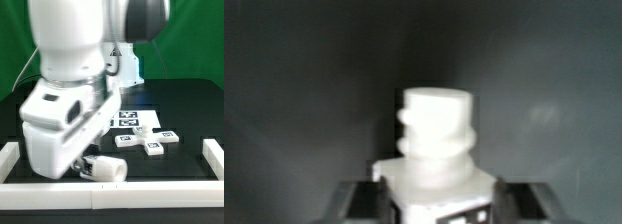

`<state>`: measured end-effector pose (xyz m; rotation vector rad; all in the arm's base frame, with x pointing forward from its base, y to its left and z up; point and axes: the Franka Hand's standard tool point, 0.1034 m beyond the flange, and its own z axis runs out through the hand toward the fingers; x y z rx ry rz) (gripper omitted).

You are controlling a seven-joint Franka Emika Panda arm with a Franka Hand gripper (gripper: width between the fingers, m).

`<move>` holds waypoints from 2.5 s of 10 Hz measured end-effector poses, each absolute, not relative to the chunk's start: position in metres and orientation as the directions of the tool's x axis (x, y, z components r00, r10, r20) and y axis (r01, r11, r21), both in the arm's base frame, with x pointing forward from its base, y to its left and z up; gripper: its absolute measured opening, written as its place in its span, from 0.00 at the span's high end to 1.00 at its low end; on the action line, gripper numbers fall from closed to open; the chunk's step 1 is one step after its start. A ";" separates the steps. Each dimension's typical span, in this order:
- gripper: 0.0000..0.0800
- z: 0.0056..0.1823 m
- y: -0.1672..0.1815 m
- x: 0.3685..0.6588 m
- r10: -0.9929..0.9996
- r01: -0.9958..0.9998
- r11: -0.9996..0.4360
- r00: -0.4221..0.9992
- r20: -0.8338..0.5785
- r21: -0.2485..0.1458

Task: Assemble round table

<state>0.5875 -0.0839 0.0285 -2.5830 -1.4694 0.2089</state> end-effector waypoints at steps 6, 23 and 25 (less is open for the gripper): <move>1.00 0.028 -0.125 0.556 0.708 0.673 -0.695 0.702 -0.077 -0.254; 0.19 0.063 -0.102 0.603 0.046 0.031 -0.986 0.995 -0.085 -0.164; 0.19 0.063 -0.101 0.604 0.183 0.170 -0.970 0.981 -0.063 -0.174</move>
Offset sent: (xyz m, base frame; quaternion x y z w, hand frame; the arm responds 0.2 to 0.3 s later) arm -0.0214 -0.0191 0.0017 0.0410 0.0128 0.1230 0.9915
